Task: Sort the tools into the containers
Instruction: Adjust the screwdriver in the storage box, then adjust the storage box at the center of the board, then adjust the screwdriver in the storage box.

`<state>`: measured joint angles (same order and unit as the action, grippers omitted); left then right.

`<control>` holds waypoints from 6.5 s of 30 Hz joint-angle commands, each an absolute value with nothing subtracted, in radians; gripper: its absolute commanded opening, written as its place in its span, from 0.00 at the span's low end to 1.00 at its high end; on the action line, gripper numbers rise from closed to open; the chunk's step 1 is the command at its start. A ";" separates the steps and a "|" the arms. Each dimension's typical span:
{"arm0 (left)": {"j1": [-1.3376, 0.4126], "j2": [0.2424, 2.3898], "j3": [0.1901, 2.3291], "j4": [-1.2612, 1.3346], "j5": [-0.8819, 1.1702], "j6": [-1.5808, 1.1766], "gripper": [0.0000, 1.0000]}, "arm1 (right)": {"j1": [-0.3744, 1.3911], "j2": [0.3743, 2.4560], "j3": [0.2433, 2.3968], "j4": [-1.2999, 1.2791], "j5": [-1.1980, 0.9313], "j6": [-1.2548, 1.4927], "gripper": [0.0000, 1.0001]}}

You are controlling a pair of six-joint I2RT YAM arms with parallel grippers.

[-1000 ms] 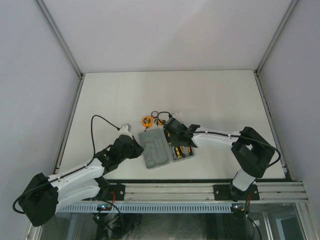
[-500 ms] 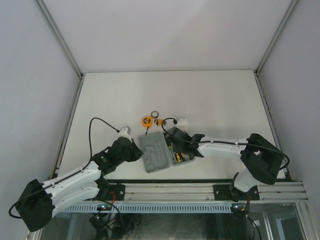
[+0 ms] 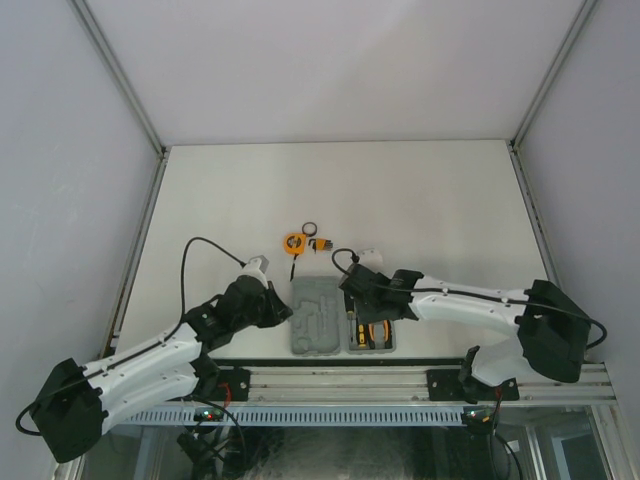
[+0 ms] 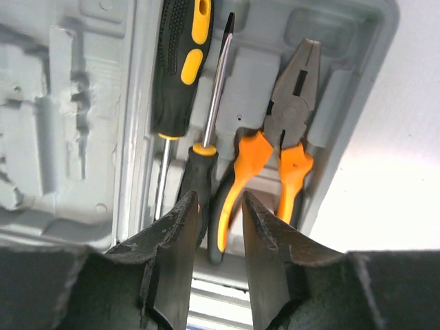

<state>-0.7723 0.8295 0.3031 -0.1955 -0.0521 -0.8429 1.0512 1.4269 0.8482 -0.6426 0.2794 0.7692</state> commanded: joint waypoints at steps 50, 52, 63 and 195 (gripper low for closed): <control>-0.541 1.134 0.651 -0.327 -0.004 -0.551 0.33 | 0.769 1.322 0.859 -0.501 0.188 0.553 0.16; -0.540 1.092 0.660 -0.362 -0.032 -0.552 0.44 | 0.767 1.308 0.854 -0.486 0.177 0.559 0.16; -0.602 0.889 0.684 -0.487 -0.132 -0.565 0.54 | 0.734 1.275 0.824 -0.374 0.155 0.622 0.18; -1.146 1.522 0.732 -0.070 -0.031 -0.715 0.17 | 0.767 1.434 0.766 -0.259 0.139 0.883 0.11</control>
